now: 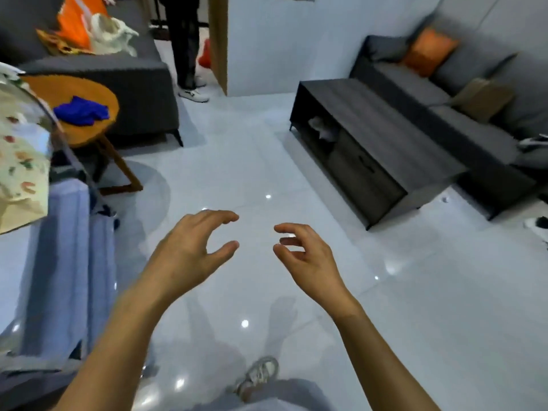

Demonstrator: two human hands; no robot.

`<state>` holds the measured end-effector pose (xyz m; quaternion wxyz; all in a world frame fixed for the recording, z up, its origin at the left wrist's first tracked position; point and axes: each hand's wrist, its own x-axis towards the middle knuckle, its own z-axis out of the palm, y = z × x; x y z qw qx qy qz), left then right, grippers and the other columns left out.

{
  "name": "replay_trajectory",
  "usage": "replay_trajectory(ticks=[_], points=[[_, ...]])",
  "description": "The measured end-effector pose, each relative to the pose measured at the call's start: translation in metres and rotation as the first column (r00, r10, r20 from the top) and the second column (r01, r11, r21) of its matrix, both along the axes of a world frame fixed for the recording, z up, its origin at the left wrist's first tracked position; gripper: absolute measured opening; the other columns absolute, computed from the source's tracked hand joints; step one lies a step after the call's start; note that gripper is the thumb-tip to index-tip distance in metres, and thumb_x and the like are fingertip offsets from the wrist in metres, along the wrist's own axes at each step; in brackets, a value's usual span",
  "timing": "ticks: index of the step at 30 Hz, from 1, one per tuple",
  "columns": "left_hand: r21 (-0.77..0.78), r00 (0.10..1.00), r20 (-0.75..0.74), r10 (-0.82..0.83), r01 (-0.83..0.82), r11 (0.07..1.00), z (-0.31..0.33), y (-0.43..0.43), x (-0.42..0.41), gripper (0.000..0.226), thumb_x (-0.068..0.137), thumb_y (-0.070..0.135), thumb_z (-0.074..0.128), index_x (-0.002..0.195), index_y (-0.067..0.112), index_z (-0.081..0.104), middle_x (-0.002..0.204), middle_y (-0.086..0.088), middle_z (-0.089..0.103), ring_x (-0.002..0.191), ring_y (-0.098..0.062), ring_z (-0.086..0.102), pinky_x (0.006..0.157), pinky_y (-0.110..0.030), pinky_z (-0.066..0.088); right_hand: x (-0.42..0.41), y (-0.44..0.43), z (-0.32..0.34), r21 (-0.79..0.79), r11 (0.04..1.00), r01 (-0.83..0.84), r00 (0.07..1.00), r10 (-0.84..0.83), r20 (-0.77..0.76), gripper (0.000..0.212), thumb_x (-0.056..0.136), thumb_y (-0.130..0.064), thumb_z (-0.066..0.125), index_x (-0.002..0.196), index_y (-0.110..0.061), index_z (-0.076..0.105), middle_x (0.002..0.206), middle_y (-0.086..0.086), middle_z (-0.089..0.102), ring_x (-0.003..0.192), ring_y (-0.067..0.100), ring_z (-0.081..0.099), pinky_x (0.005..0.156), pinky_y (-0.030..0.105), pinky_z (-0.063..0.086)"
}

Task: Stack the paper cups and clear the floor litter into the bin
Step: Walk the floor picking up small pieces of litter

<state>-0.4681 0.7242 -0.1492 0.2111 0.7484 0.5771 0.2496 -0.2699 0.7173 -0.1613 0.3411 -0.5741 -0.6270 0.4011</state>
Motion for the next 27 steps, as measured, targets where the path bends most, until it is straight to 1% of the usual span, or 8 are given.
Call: replay_trajectory(ticks=[2,4,6,9,13,16,20,27], points=[[0.003,0.996,-0.010,-0.086,0.086,0.996,0.005,0.035,0.055,0.042,0.084,0.041,0.057,0.124,0.036,0.048,0.111,0.027,0.042,0.108,-0.004,0.043,0.086,-0.021,0.032,0.059,0.017,0.004,0.004,0.994,0.106,0.994,-0.105,-0.017,0.025,0.088,-0.018,0.056,0.103,-0.038,0.054,0.112,-0.019,0.051,0.100,-0.009,0.053,0.077,0.002,0.044],[0.011,0.986,-0.020,-0.168,0.168,0.986,0.014,0.065,0.106,0.041,0.085,0.038,0.057,0.124,0.037,0.048,0.112,0.028,0.042,0.110,-0.004,0.043,0.087,-0.020,0.031,0.111,0.033,0.009,0.025,0.981,0.194,0.981,-0.193,-0.019,0.024,0.088,-0.018,0.056,0.104,-0.036,0.055,0.113,-0.019,0.051,0.101,-0.008,0.053,0.076,0.003,0.045],[0.009,0.966,-0.010,-0.258,0.259,0.966,0.023,0.097,0.166,0.040,0.084,0.036,0.058,0.123,0.037,0.049,0.112,0.027,0.044,0.113,-0.006,0.045,0.090,-0.021,0.034,0.167,0.048,0.014,0.034,0.957,0.287,0.958,-0.286,-0.035,0.023,0.088,-0.018,0.056,0.103,-0.035,0.056,0.110,-0.021,0.051,0.099,-0.009,0.053,0.077,0.007,0.047],[-0.041,0.925,0.055,-0.377,0.379,0.925,0.031,0.133,0.256,0.038,0.083,0.032,0.061,0.120,0.035,0.052,0.116,0.021,0.052,0.110,-0.006,0.048,0.093,-0.024,0.039,0.240,0.060,0.017,0.037,0.912,0.409,0.912,-0.408,-0.029,0.020,0.089,-0.020,0.056,0.105,-0.031,0.058,0.112,-0.017,0.051,0.098,-0.003,0.054,0.081,0.016,0.048],[-0.069,0.827,0.050,-0.560,0.562,0.824,0.022,0.179,0.391,0.039,0.083,0.029,0.062,0.121,0.031,0.053,0.122,0.012,0.055,0.107,-0.006,0.048,0.089,-0.022,0.038,0.347,0.076,0.006,0.031,0.814,0.581,0.814,-0.581,-0.010,0.019,0.089,-0.022,0.056,0.107,-0.027,0.059,0.113,-0.016,0.051,0.099,0.000,0.053,0.080,0.009,0.045],[-0.090,0.758,0.029,-0.652,0.652,0.753,0.011,0.213,0.492,0.042,0.084,0.027,0.061,0.124,0.027,0.051,0.127,0.006,0.053,0.107,-0.007,0.045,0.089,-0.025,0.040,0.426,0.095,-0.006,0.012,0.758,0.652,0.758,-0.652,0.016,0.020,0.089,-0.022,0.055,0.108,-0.027,0.058,0.112,-0.016,0.050,0.099,0.000,0.052,0.078,0.007,0.043],[-0.082,0.682,0.025,-0.731,0.730,0.678,0.001,0.267,0.626,0.042,0.085,0.028,0.060,0.125,0.023,0.050,0.124,0.004,0.055,0.103,-0.005,0.044,0.083,-0.022,0.037,0.542,0.133,-0.009,-0.004,0.681,0.732,0.681,-0.732,0.012,0.019,0.089,-0.020,0.055,0.107,-0.027,0.059,0.113,-0.014,0.052,0.101,0.002,0.054,0.076,0.006,0.043],[-0.119,0.546,-0.008,-0.837,0.831,0.543,0.016,0.336,0.838,0.043,0.085,0.027,0.059,0.127,0.023,0.050,0.126,0.005,0.054,0.111,-0.008,0.046,0.092,-0.024,0.038,0.736,0.175,0.003,-0.014,0.537,0.843,0.537,-0.843,-0.032,0.017,0.088,-0.018,0.057,0.099,-0.030,0.059,0.110,-0.015,0.054,0.099,0.002,0.056,0.076,0.007,0.045]])
